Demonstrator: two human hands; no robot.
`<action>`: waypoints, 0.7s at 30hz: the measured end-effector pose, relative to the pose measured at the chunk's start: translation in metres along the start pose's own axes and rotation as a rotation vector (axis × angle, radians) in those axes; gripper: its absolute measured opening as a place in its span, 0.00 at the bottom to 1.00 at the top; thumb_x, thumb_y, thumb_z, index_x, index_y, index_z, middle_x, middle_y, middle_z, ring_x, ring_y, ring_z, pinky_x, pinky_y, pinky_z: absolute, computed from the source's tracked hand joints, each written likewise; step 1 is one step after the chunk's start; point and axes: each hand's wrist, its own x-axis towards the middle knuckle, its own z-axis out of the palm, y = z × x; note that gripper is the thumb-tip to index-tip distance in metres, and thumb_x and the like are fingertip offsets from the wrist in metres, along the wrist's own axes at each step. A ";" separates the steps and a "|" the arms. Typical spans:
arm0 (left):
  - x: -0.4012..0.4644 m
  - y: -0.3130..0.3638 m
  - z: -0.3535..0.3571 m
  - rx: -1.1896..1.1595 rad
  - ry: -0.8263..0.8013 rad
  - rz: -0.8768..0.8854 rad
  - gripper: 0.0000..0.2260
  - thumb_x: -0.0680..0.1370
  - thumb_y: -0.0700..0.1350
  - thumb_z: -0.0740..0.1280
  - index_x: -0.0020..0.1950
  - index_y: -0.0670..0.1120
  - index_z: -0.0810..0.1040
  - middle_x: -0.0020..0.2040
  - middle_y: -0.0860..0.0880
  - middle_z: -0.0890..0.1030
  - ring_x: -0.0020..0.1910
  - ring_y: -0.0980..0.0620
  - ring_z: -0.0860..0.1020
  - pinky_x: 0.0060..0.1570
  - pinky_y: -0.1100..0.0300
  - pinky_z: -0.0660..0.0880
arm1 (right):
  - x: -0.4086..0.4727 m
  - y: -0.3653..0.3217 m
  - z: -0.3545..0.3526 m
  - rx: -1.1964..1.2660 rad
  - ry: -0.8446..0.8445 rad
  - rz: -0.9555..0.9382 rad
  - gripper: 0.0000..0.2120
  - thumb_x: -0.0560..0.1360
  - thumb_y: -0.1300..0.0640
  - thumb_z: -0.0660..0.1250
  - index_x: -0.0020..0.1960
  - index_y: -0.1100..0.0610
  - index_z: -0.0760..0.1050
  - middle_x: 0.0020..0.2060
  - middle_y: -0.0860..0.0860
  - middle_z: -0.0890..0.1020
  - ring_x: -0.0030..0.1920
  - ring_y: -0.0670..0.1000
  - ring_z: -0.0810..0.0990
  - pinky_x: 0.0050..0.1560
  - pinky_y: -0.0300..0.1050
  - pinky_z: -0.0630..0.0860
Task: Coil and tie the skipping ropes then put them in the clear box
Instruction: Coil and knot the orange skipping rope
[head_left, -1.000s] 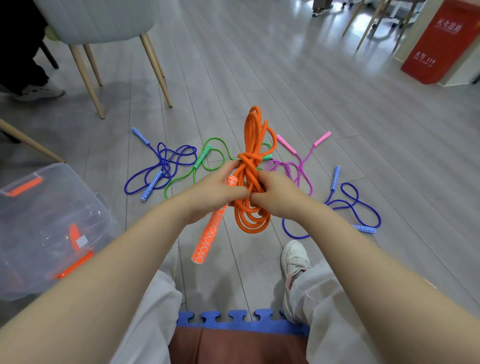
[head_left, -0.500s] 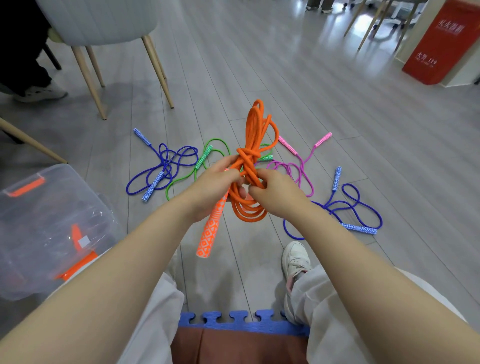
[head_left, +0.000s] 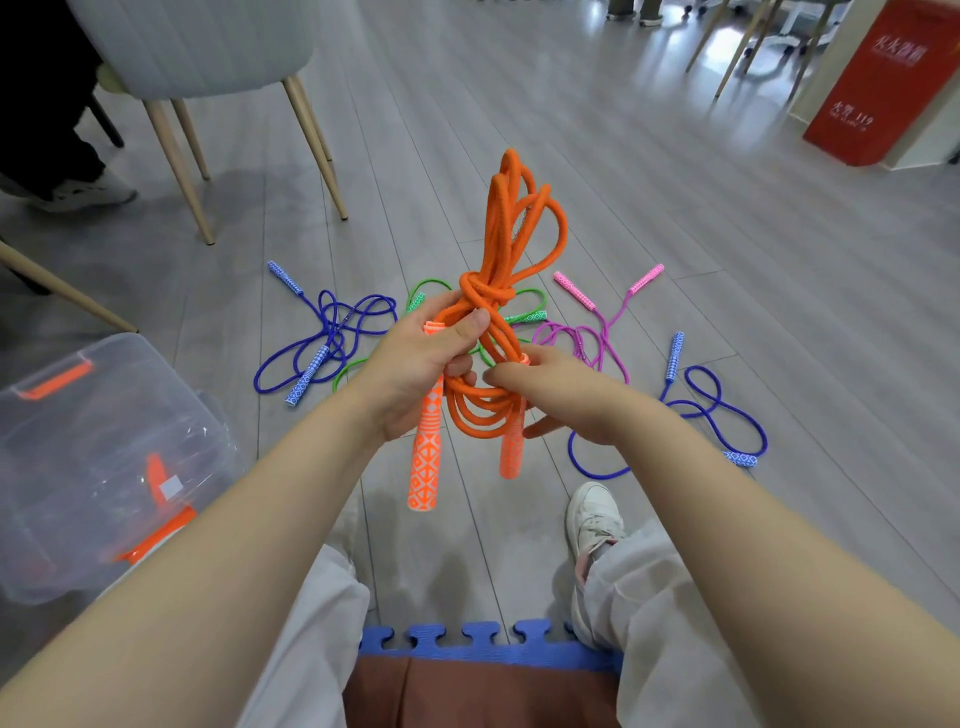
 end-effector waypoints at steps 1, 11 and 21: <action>0.000 0.001 0.000 -0.037 -0.027 -0.015 0.12 0.80 0.44 0.64 0.63 0.43 0.76 0.32 0.54 0.70 0.29 0.56 0.63 0.35 0.61 0.72 | 0.000 0.000 0.000 0.010 -0.016 -0.030 0.09 0.77 0.49 0.64 0.53 0.52 0.76 0.48 0.52 0.80 0.54 0.51 0.79 0.55 0.58 0.80; 0.000 0.020 -0.017 -0.389 -0.054 -0.174 0.14 0.76 0.56 0.64 0.56 0.53 0.82 0.29 0.56 0.59 0.22 0.61 0.60 0.28 0.70 0.66 | -0.012 0.000 -0.021 0.075 -0.262 -0.151 0.18 0.77 0.59 0.69 0.66 0.53 0.73 0.59 0.51 0.82 0.60 0.48 0.81 0.65 0.56 0.74; -0.006 0.029 -0.019 -0.347 -0.113 -0.222 0.17 0.74 0.57 0.63 0.58 0.52 0.81 0.28 0.56 0.61 0.21 0.61 0.60 0.28 0.70 0.67 | -0.003 0.022 -0.038 -0.256 -0.214 -0.070 0.10 0.76 0.51 0.70 0.57 0.48 0.79 0.53 0.46 0.83 0.56 0.48 0.81 0.58 0.50 0.79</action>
